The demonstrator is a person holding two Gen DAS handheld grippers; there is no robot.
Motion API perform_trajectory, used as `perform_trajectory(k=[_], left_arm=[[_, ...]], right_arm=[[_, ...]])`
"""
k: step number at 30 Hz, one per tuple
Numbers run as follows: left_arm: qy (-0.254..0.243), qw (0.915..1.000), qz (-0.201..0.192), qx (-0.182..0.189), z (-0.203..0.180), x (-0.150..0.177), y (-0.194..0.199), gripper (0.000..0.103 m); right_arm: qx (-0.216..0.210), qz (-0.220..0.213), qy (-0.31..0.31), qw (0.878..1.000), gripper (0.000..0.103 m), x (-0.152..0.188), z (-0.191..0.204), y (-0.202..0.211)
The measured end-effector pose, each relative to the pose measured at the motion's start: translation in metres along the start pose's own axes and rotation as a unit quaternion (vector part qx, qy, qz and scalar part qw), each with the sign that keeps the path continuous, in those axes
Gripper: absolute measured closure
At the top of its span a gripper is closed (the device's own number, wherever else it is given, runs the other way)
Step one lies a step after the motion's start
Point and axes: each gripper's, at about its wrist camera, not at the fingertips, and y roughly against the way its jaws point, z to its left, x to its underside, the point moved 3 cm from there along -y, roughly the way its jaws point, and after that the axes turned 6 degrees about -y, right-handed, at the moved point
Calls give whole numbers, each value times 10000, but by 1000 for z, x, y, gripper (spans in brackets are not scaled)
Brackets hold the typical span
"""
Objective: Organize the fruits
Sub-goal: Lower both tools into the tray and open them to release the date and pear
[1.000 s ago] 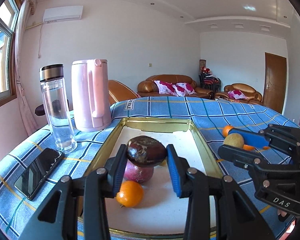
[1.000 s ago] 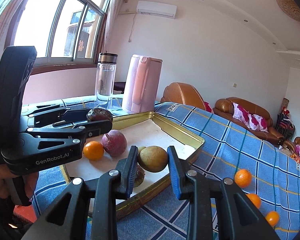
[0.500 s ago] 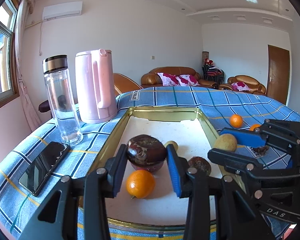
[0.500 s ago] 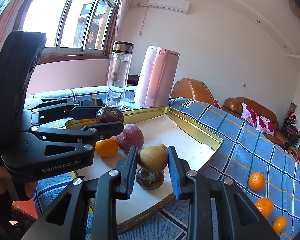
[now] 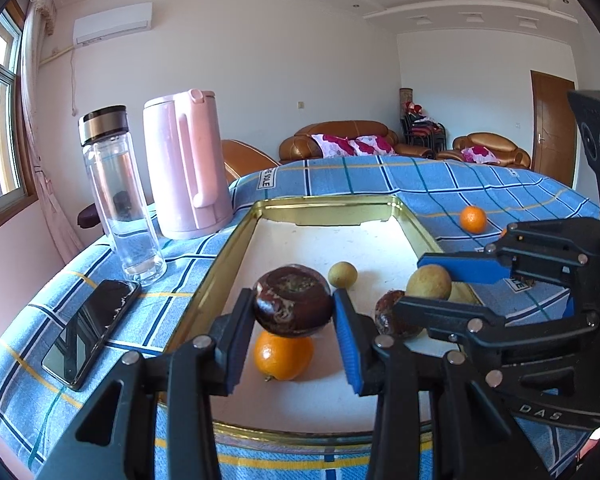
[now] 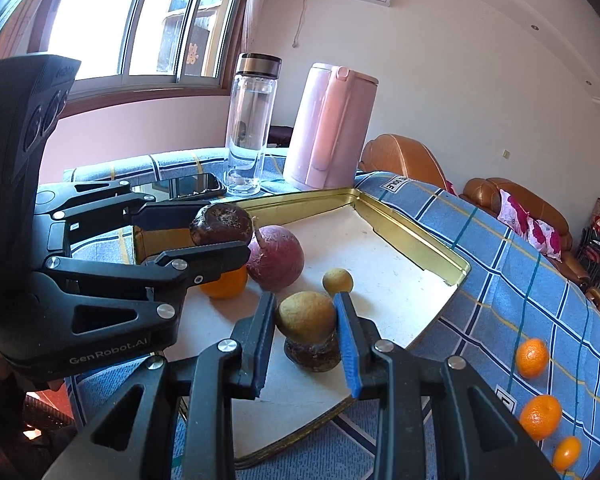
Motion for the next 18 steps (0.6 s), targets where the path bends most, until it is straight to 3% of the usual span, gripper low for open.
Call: perform_trajectory(k=[12,15,16,18], left_arm=[[-112,9998,182,-19,-3,7,-7,60],[-69,9998,188,-92,-1,7,-7,60],[-58,9998,190,-101,0,7,-7,60],[1,9998,166,-136,3,7,-6,54]], right_arm=[[-193,408,9,9990,70,3,2,-15],[-186,431,-69,9989,59,3,-1,-16],[-143,434,-122,9989,52,3,-3,-16],[-114,340,-213,9991,44,3,-7,-13]])
